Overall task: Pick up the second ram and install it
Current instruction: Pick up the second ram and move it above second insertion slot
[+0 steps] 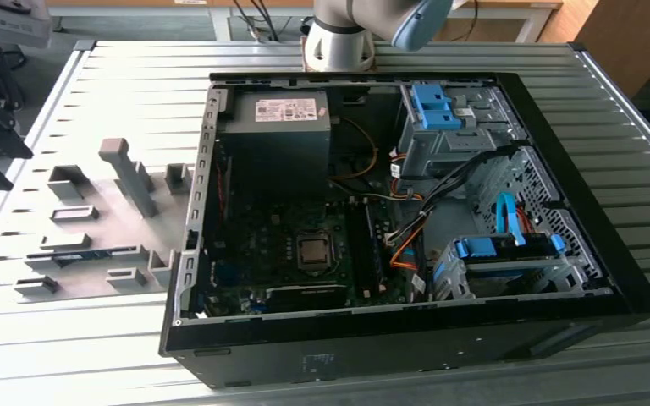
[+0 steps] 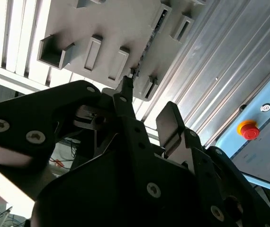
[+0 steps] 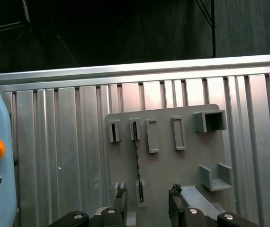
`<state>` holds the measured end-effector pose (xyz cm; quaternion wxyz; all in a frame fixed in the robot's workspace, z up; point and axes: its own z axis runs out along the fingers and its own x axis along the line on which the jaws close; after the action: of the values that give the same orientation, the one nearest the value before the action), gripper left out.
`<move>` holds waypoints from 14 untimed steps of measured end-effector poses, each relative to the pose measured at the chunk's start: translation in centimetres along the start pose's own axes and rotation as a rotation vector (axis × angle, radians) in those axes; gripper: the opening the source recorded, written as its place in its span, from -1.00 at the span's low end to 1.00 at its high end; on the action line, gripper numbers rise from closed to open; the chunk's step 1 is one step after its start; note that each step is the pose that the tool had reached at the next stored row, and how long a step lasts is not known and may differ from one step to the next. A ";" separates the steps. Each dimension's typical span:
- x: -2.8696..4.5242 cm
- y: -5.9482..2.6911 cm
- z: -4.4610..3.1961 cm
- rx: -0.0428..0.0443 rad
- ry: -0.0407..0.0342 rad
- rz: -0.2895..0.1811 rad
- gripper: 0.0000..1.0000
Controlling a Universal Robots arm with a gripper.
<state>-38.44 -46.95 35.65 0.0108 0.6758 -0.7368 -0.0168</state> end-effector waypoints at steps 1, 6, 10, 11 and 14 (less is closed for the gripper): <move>0.00 0.00 0.02 0.0000 -0.0001 0.000 -0.05; 0.00 0.00 0.07 0.0000 0.0000 0.000 -0.05; 0.01 -0.02 0.45 0.0001 0.0001 0.000 -0.05; 0.01 -0.02 0.47 0.0001 0.0001 0.000 -0.05; 0.01 -0.02 0.54 0.0001 0.0001 0.000 -0.05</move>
<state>-38.44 -46.96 35.12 0.0108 0.6758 -0.7368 -0.0168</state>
